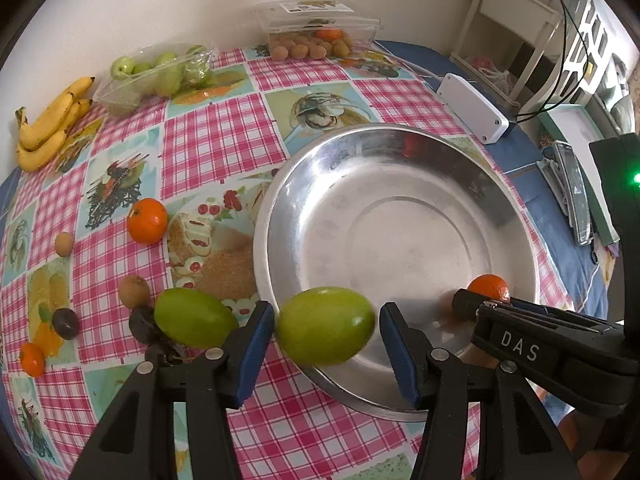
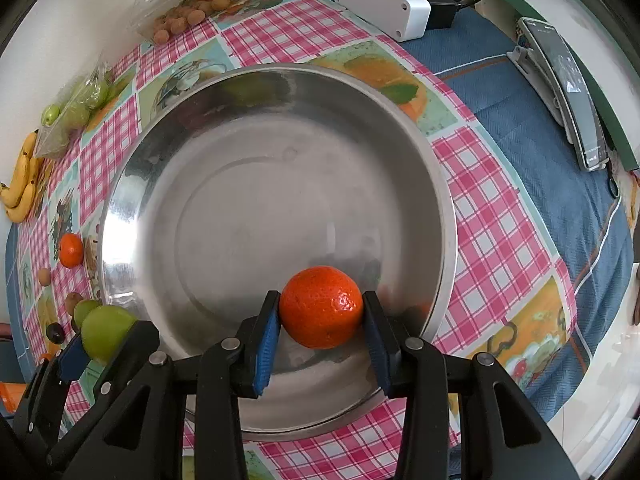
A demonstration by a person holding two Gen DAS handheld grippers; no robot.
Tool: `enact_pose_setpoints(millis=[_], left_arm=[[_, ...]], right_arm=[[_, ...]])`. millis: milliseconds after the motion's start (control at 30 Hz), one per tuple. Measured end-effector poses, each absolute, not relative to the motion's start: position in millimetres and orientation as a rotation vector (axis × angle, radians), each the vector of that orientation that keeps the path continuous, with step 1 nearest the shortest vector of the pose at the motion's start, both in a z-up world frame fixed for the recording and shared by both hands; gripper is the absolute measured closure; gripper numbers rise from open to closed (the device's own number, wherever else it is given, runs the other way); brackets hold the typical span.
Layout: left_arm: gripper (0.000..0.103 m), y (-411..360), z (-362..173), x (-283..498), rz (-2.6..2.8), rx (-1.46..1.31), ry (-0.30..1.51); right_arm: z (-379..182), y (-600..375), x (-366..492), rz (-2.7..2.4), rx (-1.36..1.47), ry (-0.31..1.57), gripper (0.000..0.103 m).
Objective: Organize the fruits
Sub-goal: 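Carry the green fruit with the left tool while the right tool carries the tangerine over the steel plate, then open the left tool over the plate while the right tool releases the tangerine into it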
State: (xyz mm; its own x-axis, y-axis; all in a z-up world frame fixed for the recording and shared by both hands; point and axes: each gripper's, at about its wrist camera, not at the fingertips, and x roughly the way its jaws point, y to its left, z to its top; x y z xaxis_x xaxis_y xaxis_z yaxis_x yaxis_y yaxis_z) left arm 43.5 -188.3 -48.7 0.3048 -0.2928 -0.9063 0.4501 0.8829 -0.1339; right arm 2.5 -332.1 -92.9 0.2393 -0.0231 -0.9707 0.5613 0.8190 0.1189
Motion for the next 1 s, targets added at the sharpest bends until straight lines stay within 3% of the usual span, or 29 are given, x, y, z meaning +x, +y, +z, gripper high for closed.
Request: enact_pose_setpoints(millis=[467,900,1000], left_arm=[[0.041,-174.2,-35.2,48.6,-0.465,0.099,1.146],[0.04,-124.7,-38.6,64.6,-0.214,0.013,1.212],[0.035,-111.9,-39.6,67.8,-0.167,-0.032,1.228]], right_arm=[[-64.0,-337.6,-5.3,-0.424,0.515,1.159,0.061],[-66.0,-321.5,0.7,-0.397,0.454,1.174,0.061],[-64.8,-316.6,1.8,-0.391,0.427,1.174,0.06]])
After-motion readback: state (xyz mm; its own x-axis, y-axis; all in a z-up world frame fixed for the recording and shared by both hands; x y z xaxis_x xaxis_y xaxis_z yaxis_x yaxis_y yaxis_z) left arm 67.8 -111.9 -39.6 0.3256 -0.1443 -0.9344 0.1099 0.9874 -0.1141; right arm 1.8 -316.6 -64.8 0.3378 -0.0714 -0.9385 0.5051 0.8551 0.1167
